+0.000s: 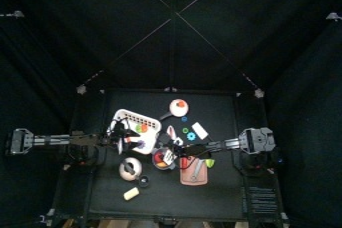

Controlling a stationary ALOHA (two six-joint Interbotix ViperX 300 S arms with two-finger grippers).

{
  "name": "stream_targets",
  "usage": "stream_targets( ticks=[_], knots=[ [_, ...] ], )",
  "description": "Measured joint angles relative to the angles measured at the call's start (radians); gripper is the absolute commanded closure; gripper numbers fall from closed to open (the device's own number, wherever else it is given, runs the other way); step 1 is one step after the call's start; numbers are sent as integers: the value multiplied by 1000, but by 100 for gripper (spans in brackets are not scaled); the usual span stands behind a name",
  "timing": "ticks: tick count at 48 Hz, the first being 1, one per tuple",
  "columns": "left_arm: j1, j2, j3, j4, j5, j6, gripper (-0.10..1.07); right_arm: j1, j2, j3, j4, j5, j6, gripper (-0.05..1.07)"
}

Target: Grab carrot top

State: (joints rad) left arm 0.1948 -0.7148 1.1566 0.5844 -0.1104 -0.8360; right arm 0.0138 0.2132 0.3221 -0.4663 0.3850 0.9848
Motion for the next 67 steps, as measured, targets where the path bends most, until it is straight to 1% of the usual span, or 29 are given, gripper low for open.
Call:
stream_targets(
  ticks=[12,21,24,31,41,46,55,67],
  knots=[
    [0,0,0,-5,0,2,10,0,-9,0,2,5,0,-1],
    [0,2,3,-5,0,2,10,-25,-75,0,-18,5,2,-1],
    [0,2,3,-5,0,0,10,-57,-101,0,-21,6,3,-1],
    [-2,2,5,-5,0,2,10,-172,-147,0,-25,6,3,-1],
    [-2,2,5,-5,0,2,10,-334,-150,2,-26,6,2,-1],
    [-2,0,5,-5,0,2,10,-403,-126,0,-44,6,-2,-1],
    [0,2,8,-5,0,2,10,-476,-60,-3,-94,8,0,-1],
    [0,0,8,-5,0,2,10,-506,11,-58,-124,21,0,-1]
  ],
)
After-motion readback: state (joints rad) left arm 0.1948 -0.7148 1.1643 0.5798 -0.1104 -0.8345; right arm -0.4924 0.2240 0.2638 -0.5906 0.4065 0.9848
